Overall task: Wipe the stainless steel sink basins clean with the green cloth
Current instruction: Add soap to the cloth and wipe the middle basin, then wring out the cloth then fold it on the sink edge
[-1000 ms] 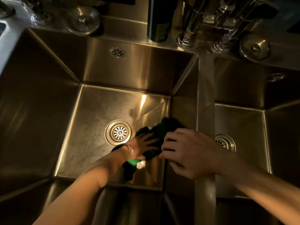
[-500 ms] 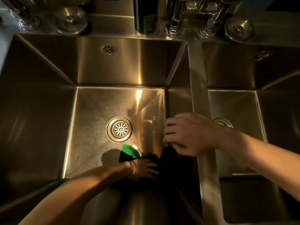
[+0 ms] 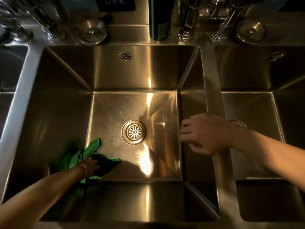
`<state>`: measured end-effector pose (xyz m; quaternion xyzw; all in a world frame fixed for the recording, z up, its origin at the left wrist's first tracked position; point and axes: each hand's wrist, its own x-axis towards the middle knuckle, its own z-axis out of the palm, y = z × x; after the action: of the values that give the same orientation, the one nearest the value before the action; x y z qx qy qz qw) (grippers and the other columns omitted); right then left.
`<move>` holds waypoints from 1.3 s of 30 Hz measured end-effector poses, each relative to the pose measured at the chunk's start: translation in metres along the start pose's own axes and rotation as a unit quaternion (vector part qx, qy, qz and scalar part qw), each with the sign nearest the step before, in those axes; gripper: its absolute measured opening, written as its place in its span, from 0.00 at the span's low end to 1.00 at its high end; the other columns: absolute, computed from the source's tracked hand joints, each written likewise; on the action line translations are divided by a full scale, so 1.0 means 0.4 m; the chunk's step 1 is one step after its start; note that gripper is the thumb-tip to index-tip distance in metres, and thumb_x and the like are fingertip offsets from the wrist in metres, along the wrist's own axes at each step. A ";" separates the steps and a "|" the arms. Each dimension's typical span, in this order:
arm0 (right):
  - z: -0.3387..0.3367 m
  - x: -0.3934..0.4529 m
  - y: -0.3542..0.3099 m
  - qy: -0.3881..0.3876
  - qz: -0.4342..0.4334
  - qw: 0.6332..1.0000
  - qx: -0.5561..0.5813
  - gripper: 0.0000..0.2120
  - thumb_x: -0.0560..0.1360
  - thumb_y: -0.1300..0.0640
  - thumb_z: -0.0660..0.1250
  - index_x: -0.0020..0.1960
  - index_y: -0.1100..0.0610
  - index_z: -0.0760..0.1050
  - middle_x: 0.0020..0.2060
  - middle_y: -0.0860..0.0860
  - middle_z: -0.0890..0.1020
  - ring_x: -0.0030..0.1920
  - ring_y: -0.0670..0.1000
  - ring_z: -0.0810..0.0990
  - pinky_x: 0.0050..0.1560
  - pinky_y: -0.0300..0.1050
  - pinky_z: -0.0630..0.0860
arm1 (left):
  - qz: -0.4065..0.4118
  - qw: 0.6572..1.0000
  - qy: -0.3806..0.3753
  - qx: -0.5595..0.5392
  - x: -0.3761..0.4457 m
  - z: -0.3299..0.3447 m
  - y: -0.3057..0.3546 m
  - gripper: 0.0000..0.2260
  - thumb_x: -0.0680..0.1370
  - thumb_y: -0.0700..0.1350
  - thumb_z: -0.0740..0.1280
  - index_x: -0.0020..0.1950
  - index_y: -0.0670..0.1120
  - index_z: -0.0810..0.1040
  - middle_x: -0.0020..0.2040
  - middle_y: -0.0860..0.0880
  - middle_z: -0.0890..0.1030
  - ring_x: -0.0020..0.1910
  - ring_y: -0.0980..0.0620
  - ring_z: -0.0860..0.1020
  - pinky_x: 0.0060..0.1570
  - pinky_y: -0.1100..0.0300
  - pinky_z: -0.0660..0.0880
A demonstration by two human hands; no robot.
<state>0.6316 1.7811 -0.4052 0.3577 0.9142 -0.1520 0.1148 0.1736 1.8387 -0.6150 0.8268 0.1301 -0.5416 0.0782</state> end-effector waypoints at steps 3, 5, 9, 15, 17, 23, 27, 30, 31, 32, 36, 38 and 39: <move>-0.006 0.004 -0.004 -0.011 0.000 1.000 -0.014 0.24 0.71 0.46 0.45 0.55 0.47 0.76 0.50 0.44 0.80 0.51 0.47 0.75 0.48 0.44 0.73 | -0.059 0.993 0.056 -0.083 0.006 -0.072 0.019 0.22 0.78 0.43 0.59 0.72 0.39 0.62 0.74 0.44 0.62 0.64 0.53 0.72 0.61 0.62 0.67; -0.011 0.005 -0.007 -0.010 -0.001 1.000 -0.019 0.25 0.71 0.46 0.44 0.55 0.47 0.76 0.50 0.44 0.80 0.52 0.47 0.75 0.49 0.44 0.72 | -0.139 0.965 0.085 -0.207 0.002 -0.117 0.002 0.20 0.82 0.40 0.50 0.74 0.37 0.57 0.75 0.42 0.57 0.73 0.43 0.58 0.71 0.55 0.53; -0.016 0.002 -0.017 -0.023 0.012 0.999 -0.033 0.19 0.71 0.48 0.49 0.47 0.48 0.78 0.41 0.45 0.81 0.44 0.48 0.78 0.42 0.44 0.73 | -0.269 0.908 0.159 -0.278 -0.053 -0.287 -0.064 0.18 0.81 0.46 0.54 0.71 0.47 0.67 0.71 0.48 0.65 0.70 0.45 0.61 0.67 0.54 0.61; -0.046 0.011 -0.052 -0.101 0.000 0.985 -0.143 0.16 0.79 0.51 0.53 0.60 0.55 0.73 0.57 0.53 0.77 0.58 0.54 0.73 0.57 0.50 0.70 | -0.261 0.854 0.207 -0.400 -0.216 -0.399 -0.096 0.16 0.73 0.47 0.66 0.61 0.55 0.75 0.58 0.50 0.79 0.58 0.46 0.77 0.56 0.55 0.75; -0.077 0.001 -0.093 -0.051 0.026 0.986 -0.155 0.13 0.78 0.50 0.57 0.58 0.53 0.74 0.53 0.50 0.78 0.55 0.52 0.76 0.52 0.47 0.73 | -0.241 0.809 0.253 -0.473 -0.290 -0.402 -0.070 0.20 0.72 0.43 0.67 0.63 0.54 0.74 0.57 0.49 0.80 0.57 0.47 0.77 0.56 0.58 0.73; -0.149 -0.029 -0.222 -0.013 0.183 0.976 0.116 0.14 0.79 0.56 0.57 0.62 0.53 0.73 0.61 0.50 0.74 0.61 0.50 0.71 0.60 0.45 0.70 | -0.168 0.610 0.368 -0.681 -0.454 -0.412 0.044 0.24 0.69 0.33 0.68 0.63 0.49 0.76 0.50 0.45 0.82 0.49 0.48 0.79 0.53 0.58 0.75; -0.228 -0.021 -0.253 0.013 0.231 0.954 0.190 0.18 0.78 0.57 0.59 0.67 0.54 0.70 0.66 0.51 0.71 0.66 0.52 0.70 0.64 0.46 0.68 | -0.052 0.538 0.446 -0.713 -0.558 -0.485 0.102 0.24 0.68 0.28 0.66 0.53 0.57 0.77 0.49 0.50 0.82 0.51 0.49 0.80 0.50 0.63 0.77; -0.313 0.000 -0.264 0.066 0.245 0.942 0.221 0.23 0.77 0.58 0.61 0.72 0.51 0.64 0.69 0.51 0.69 0.67 0.51 0.68 0.67 0.46 0.66 | 0.035 0.506 0.476 -0.718 -0.654 -0.553 0.131 0.25 0.63 0.36 0.68 0.56 0.56 0.78 0.54 0.51 0.81 0.54 0.51 0.79 0.51 0.64 0.76; -0.339 0.007 -0.266 0.080 0.240 0.938 0.237 0.27 0.77 0.57 0.63 0.73 0.50 0.60 0.69 0.51 0.68 0.68 0.51 0.67 0.68 0.46 0.65 | 0.060 0.504 0.485 -0.712 -0.685 -0.576 0.136 0.27 0.60 0.40 0.68 0.58 0.56 0.77 0.56 0.51 0.80 0.55 0.53 0.79 0.53 0.61 0.76; -0.363 0.013 -0.268 0.089 0.228 0.937 0.249 0.31 0.76 0.56 0.66 0.75 0.50 0.56 0.70 0.52 0.66 0.69 0.52 0.66 0.69 0.46 0.63 | 0.079 0.503 0.491 -0.707 -0.713 -0.595 0.138 0.28 0.58 0.42 0.67 0.58 0.56 0.77 0.57 0.51 0.80 0.55 0.54 0.79 0.55 0.60 0.76; -0.439 0.032 -0.281 0.175 0.176 0.898 0.364 0.42 0.70 0.55 0.74 0.74 0.52 0.51 0.69 0.53 0.62 0.69 0.51 0.63 0.70 0.46 0.63 | 0.119 0.488 0.516 -0.694 -0.793 -0.662 0.143 0.29 0.55 0.43 0.65 0.56 0.57 0.78 0.57 0.49 0.79 0.55 0.51 0.77 0.56 0.55 0.75; -0.476 0.037 -0.291 0.241 0.187 0.816 0.490 0.36 0.70 0.60 0.73 0.68 0.52 0.53 0.65 0.55 0.67 0.62 0.54 0.72 0.61 0.45 0.73 | 0.135 0.481 0.524 -0.690 -0.814 -0.678 0.145 0.29 0.54 0.44 0.65 0.54 0.57 0.79 0.59 0.48 0.77 0.57 0.49 0.76 0.56 0.52 0.74; -0.491 0.038 -0.292 0.259 0.200 0.781 0.533 0.34 0.71 0.62 0.72 0.66 0.52 0.53 0.61 0.57 0.70 0.57 0.55 0.76 0.54 0.43 0.75 | 0.139 0.481 0.525 -0.688 -0.818 -0.682 0.144 0.28 0.54 0.44 0.65 0.53 0.57 0.79 0.60 0.48 0.77 0.57 0.48 0.76 0.56 0.52 0.74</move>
<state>0.5205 1.7798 -0.2049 0.5622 0.5910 -0.4900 -0.3075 0.3054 1.8147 -0.2066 0.6467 0.3615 0.2737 0.6133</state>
